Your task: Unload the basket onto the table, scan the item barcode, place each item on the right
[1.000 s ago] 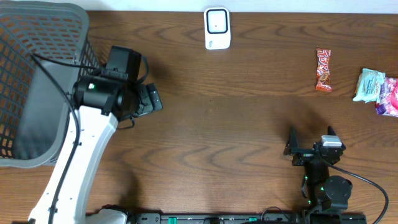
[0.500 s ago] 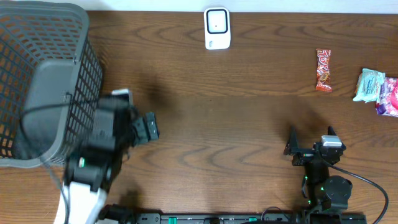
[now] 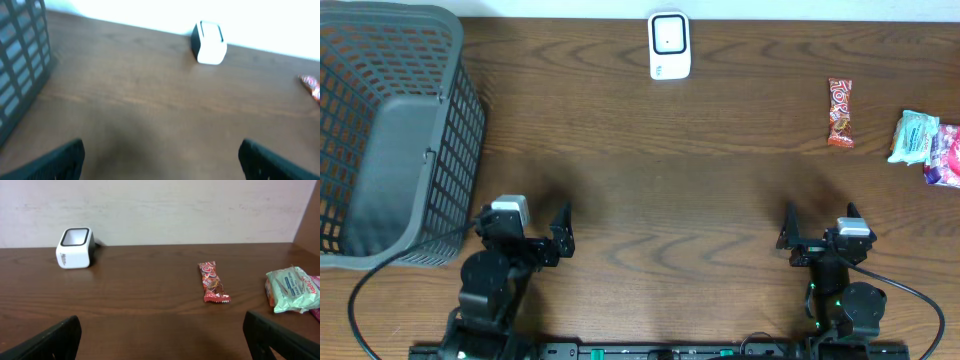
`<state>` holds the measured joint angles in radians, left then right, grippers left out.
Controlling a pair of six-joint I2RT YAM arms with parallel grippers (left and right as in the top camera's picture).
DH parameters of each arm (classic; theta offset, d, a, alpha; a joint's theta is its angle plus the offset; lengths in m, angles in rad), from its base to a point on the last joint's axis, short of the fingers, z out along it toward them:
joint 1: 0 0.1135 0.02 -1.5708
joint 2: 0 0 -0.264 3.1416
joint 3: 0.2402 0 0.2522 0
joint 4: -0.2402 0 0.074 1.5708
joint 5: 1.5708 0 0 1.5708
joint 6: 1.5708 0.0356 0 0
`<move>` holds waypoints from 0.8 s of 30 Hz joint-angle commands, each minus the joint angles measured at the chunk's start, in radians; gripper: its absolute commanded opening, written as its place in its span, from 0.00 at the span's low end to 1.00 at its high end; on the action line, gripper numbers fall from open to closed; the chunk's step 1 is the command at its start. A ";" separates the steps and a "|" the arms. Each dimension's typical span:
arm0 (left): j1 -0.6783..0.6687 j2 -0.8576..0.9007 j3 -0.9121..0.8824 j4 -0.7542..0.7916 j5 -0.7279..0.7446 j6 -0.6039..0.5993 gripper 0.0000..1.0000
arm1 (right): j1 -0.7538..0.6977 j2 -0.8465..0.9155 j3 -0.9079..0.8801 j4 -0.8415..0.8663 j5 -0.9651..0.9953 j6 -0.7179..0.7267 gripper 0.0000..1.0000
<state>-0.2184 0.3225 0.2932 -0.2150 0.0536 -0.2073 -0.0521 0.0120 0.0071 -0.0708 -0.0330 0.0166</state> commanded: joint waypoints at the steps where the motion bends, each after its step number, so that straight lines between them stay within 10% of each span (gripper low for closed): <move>1: 0.012 -0.084 -0.088 0.075 0.007 0.016 0.98 | 0.007 -0.006 -0.002 -0.004 0.001 -0.011 0.99; 24: 0.163 -0.322 -0.289 0.381 0.070 0.115 0.98 | 0.007 -0.006 -0.002 -0.004 0.001 -0.011 0.99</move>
<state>-0.0631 0.0105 0.0082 0.1486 0.1047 -0.1585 -0.0521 0.0120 0.0071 -0.0708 -0.0330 0.0166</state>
